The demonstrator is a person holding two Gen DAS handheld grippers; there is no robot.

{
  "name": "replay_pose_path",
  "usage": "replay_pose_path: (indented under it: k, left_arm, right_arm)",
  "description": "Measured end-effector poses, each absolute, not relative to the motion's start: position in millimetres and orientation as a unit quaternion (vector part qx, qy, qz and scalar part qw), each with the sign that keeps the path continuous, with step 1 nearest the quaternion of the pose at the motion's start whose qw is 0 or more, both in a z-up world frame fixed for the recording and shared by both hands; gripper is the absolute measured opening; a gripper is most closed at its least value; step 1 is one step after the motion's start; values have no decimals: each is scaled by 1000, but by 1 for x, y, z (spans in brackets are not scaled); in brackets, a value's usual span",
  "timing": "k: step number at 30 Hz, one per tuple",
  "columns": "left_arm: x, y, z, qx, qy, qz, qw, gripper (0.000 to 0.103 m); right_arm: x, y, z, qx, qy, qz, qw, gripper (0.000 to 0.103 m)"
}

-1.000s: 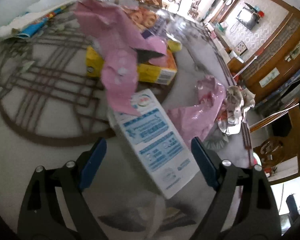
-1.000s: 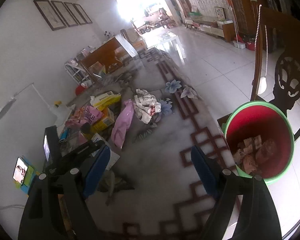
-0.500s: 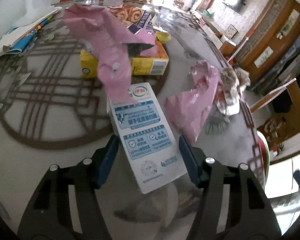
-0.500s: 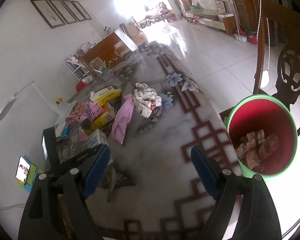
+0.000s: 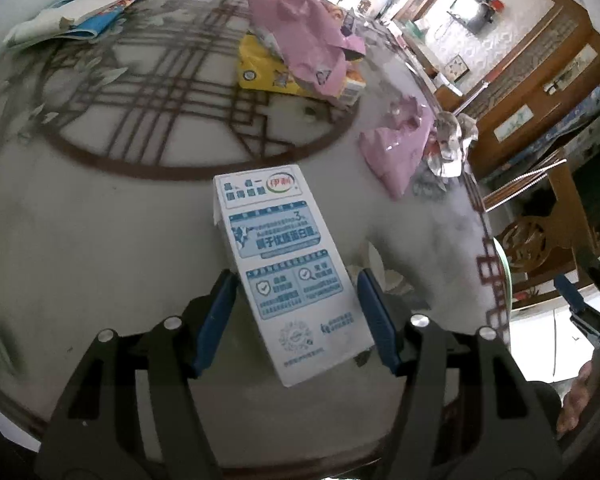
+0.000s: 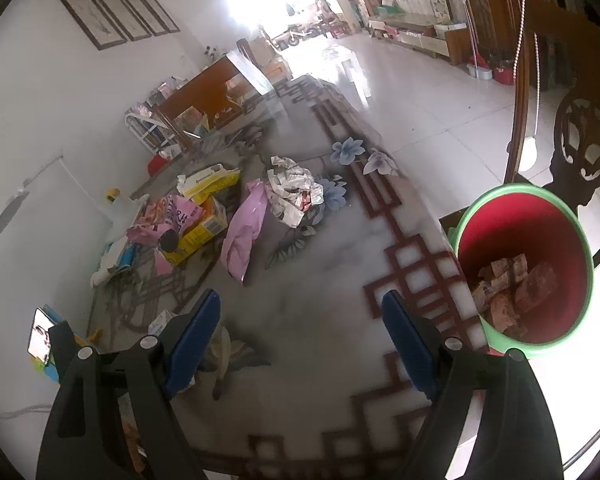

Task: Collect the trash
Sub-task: 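Grasp the pink plastic bag with the right tool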

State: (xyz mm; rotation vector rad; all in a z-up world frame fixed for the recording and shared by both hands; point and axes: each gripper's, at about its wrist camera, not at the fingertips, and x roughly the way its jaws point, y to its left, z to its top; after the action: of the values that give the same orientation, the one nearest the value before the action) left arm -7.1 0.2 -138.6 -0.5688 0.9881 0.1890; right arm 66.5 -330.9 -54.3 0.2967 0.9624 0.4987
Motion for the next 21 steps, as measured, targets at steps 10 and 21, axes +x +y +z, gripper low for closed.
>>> replay_pose_path:
  k: [10, 21]
  left_arm:
    - [-3, -4, -144, -257, 459, 90, 846, 56]
    - [-2, -12, -135, -298, 435, 38, 849, 56]
  right_arm:
    - [74, -313, -58, 97, 474, 209, 850, 80]
    - [150, -210, -102, 139, 542, 246, 791, 80]
